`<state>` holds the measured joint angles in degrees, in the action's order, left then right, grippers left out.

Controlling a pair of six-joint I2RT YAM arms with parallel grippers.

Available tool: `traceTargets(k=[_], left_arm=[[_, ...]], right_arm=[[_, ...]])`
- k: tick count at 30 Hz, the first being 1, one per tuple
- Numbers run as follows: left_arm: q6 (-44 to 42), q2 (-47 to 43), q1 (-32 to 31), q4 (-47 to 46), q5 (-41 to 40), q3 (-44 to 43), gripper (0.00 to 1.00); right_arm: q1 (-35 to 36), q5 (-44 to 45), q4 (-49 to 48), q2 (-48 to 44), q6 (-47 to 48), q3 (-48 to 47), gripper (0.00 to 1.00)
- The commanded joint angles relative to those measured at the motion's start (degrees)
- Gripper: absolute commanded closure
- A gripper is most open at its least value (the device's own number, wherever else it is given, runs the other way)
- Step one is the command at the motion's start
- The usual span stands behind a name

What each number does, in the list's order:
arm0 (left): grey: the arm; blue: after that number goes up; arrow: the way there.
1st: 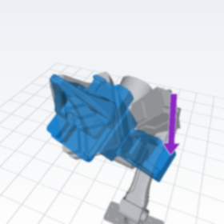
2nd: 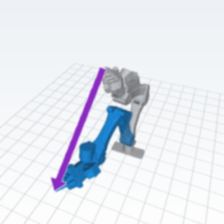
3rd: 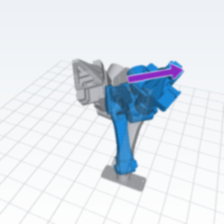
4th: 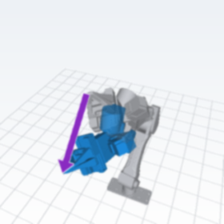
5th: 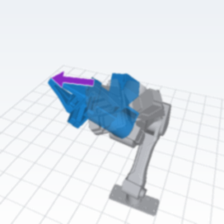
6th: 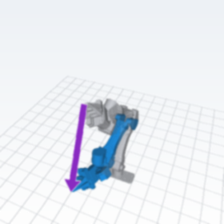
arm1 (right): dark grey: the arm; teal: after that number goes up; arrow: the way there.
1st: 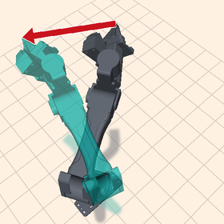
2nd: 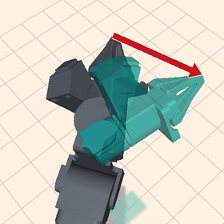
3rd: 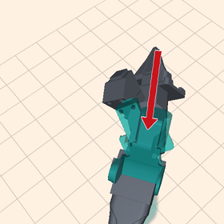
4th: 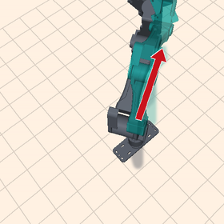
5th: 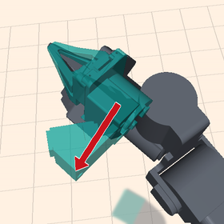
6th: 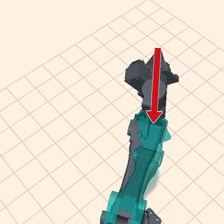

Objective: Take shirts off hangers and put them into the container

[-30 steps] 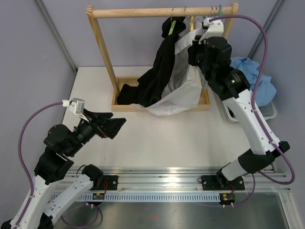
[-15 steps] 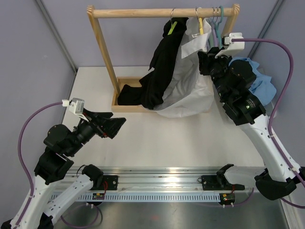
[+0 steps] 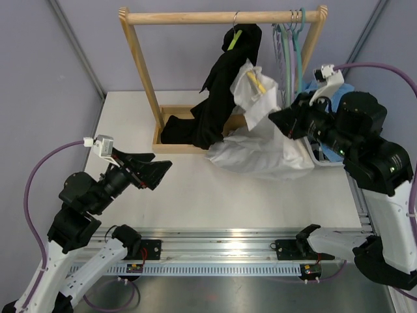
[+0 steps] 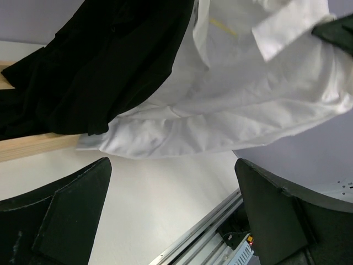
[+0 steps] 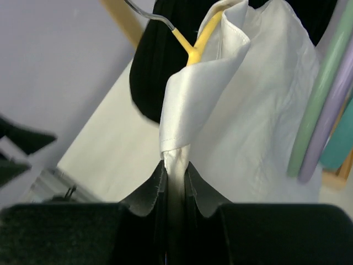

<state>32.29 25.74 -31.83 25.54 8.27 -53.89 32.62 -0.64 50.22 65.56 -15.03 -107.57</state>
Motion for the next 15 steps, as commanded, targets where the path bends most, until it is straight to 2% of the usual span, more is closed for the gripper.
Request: traceTargets(k=[1,5,11,14,15], left_arm=[[1.4,0.0,-0.2,-5.9,2.9,1.3,0.01],[3.9,1.5,-0.2,-10.6,6.7,2.6,0.01],[8.4,4.4,-0.9,-21.0,10.2,4.1,0.01],[8.9,7.5,-5.7,-28.1,7.2,4.6,0.01],[8.1,8.5,-10.9,-29.3,5.1,4.1,0.01]], right_arm=[[0.2,-11.8,12.1,-5.7,-2.7,2.8,1.0],[0.2,-17.7,17.3,-8.7,-3.2,3.6,1.0],[0.2,-28.5,14.7,-14.8,-3.9,9.6,1.0],[0.2,-32.5,10.9,-16.4,-5.6,14.1,1.0],[0.2,-34.8,8.1,-16.8,-6.3,17.4,1.0]])
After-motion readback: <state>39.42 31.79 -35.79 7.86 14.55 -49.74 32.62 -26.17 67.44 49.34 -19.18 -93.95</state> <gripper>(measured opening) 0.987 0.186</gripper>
